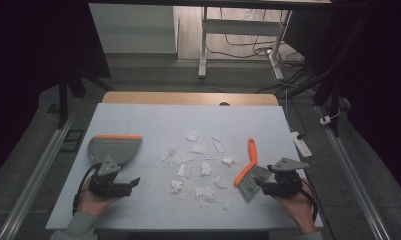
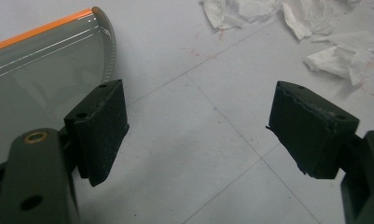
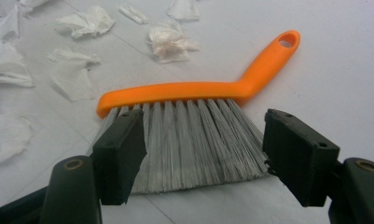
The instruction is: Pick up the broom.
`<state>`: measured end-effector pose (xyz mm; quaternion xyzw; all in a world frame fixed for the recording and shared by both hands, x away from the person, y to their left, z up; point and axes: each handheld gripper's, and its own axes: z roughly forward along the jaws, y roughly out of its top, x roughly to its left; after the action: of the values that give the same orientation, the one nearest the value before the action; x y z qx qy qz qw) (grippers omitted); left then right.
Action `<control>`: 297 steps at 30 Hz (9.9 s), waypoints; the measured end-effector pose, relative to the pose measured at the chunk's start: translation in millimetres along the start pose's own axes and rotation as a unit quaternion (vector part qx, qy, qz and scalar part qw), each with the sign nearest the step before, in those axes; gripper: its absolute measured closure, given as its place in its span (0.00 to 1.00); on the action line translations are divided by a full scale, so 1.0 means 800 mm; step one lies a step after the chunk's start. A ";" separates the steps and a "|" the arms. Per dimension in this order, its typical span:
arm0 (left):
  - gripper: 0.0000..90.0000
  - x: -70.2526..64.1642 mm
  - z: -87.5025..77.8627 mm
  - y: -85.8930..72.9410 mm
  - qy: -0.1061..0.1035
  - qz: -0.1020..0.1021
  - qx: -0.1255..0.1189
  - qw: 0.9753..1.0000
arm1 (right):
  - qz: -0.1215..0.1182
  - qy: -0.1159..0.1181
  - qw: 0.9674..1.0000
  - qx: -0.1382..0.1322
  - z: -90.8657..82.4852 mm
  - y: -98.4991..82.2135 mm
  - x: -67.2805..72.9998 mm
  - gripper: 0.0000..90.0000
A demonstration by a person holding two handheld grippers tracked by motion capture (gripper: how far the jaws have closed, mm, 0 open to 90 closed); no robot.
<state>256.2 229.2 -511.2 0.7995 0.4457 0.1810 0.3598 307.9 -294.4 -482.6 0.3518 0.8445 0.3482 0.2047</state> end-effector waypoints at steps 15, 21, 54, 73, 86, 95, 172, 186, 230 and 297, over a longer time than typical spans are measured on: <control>0.23 -0.001 0.001 0.000 0.004 0.006 0.002 1.000 | 0.012 -0.005 1.000 0.004 -0.002 0.037 0.002 0.32; 0.23 -0.002 0.002 0.000 0.004 0.007 0.005 1.000 | 0.021 -0.004 0.999 0.031 0.012 0.055 -0.004 0.33; 0.23 -0.017 -0.001 -0.002 -0.010 0.028 -0.002 1.000 | 0.196 -0.077 0.945 0.250 0.111 0.114 -0.048 0.38; 0.23 -0.015 -0.004 -0.004 -0.014 0.025 -0.009 1.000 | 0.274 -0.118 0.904 0.305 0.132 0.104 -0.041 0.65; 0.23 -0.013 -0.003 -0.004 -0.012 0.024 -0.008 1.000 | 0.273 -0.115 0.908 0.297 0.130 0.105 -0.041 0.79; 0.23 -0.011 -0.001 -0.004 -0.011 0.023 -0.004 1.000 | 0.265 -0.078 0.926 0.257 0.103 0.099 -0.058 0.79; 0.23 -0.083 0.032 0.084 -0.081 0.050 -0.050 0.994 | 0.262 0.146 0.943 -0.144 0.038 0.144 0.029 0.79; 0.23 -0.122 0.052 0.099 -0.114 0.071 -0.051 0.990 | 0.278 0.132 0.938 -0.157 0.050 0.148 0.051 0.79; 0.89 -0.149 0.112 0.122 -0.155 0.031 -0.057 0.986 | 0.300 0.150 0.925 -0.178 0.069 0.131 0.084 0.77; 0.33 -0.131 0.041 0.144 -0.115 0.195 0.025 0.974 | -0.219 0.187 0.956 0.050 0.026 0.132 0.082 0.78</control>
<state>286.5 87.7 -445.2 0.8953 0.2409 0.1430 0.3463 324.4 -182.9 -425.9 0.0966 0.9402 0.3121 0.0965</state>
